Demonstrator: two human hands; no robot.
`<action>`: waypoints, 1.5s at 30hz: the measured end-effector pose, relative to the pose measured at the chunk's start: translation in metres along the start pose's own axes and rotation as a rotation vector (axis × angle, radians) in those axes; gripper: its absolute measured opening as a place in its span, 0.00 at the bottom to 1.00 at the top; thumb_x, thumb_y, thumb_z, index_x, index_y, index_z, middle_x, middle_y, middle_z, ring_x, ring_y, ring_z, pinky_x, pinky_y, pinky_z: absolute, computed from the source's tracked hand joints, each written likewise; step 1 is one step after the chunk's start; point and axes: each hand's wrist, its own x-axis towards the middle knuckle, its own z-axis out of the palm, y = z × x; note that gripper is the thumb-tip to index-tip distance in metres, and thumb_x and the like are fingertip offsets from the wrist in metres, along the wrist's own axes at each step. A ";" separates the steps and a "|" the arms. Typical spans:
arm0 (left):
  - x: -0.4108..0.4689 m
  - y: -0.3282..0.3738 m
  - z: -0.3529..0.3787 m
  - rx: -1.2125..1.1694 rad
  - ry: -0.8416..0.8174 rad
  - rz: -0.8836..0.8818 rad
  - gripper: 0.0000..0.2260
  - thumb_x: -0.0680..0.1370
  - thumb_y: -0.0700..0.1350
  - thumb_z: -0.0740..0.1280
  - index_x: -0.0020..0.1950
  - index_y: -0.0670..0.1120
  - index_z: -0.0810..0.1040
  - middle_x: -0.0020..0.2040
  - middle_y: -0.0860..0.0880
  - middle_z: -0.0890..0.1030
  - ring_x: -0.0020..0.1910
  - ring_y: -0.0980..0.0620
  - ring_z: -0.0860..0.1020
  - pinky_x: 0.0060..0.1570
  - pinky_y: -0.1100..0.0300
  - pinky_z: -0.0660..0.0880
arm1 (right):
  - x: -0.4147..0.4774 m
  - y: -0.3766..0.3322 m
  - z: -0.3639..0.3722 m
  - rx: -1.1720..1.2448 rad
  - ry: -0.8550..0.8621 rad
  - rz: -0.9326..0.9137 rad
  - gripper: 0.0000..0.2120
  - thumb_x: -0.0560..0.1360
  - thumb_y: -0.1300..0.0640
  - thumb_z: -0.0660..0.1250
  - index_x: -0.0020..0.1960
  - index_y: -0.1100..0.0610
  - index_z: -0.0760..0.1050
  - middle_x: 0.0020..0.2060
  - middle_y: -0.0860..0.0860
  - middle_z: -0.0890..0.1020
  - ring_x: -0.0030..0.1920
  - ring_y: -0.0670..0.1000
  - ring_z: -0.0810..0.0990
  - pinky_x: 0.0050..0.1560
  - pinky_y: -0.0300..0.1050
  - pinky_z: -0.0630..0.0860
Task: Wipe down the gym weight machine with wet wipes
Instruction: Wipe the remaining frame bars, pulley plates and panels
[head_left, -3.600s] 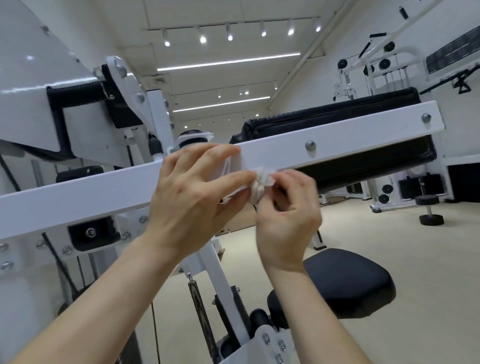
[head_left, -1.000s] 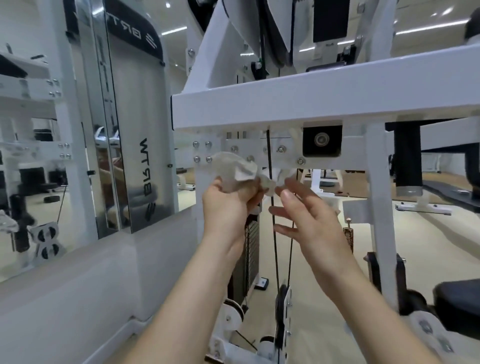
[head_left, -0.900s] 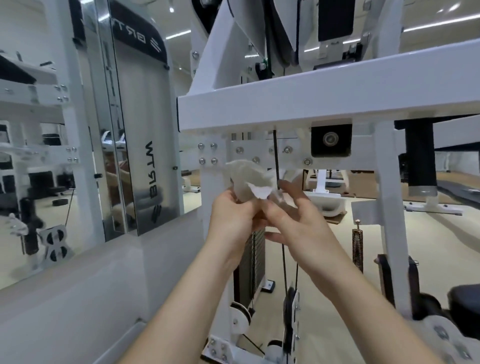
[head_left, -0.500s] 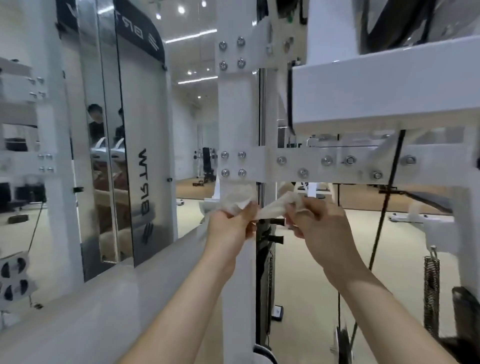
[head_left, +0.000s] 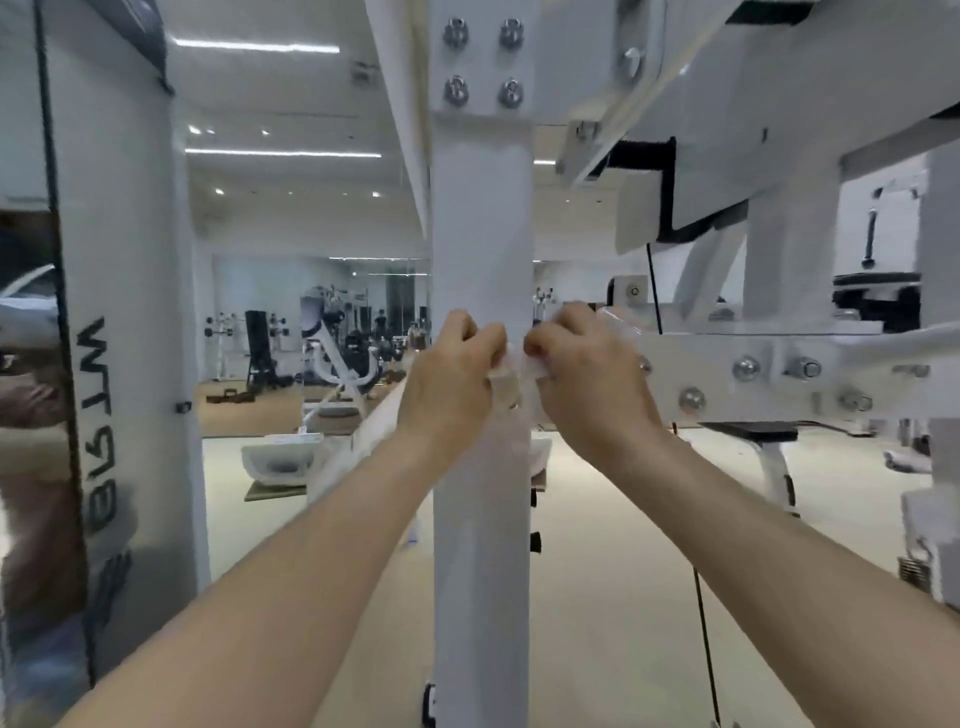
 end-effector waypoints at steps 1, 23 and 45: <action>0.000 -0.009 0.004 -0.002 0.029 0.082 0.08 0.68 0.33 0.55 0.39 0.43 0.71 0.39 0.44 0.70 0.28 0.43 0.68 0.25 0.51 0.66 | -0.002 0.001 0.009 -0.110 -0.007 -0.081 0.09 0.64 0.73 0.63 0.34 0.62 0.76 0.34 0.57 0.77 0.32 0.59 0.75 0.26 0.47 0.72; -0.038 -0.047 0.005 -0.325 0.141 -0.185 0.21 0.69 0.38 0.77 0.59 0.51 0.78 0.45 0.53 0.77 0.43 0.58 0.76 0.48 0.58 0.76 | 0.021 -0.002 0.063 -0.078 0.243 -0.205 0.09 0.71 0.68 0.66 0.47 0.60 0.83 0.44 0.51 0.85 0.43 0.59 0.76 0.43 0.51 0.76; -0.059 -0.052 -0.006 -0.398 0.080 -0.221 0.26 0.72 0.35 0.68 0.69 0.50 0.74 0.53 0.56 0.74 0.48 0.61 0.75 0.53 0.65 0.75 | -0.011 -0.031 0.089 0.192 0.034 -0.262 0.09 0.70 0.67 0.65 0.43 0.59 0.82 0.43 0.51 0.84 0.42 0.55 0.76 0.42 0.45 0.75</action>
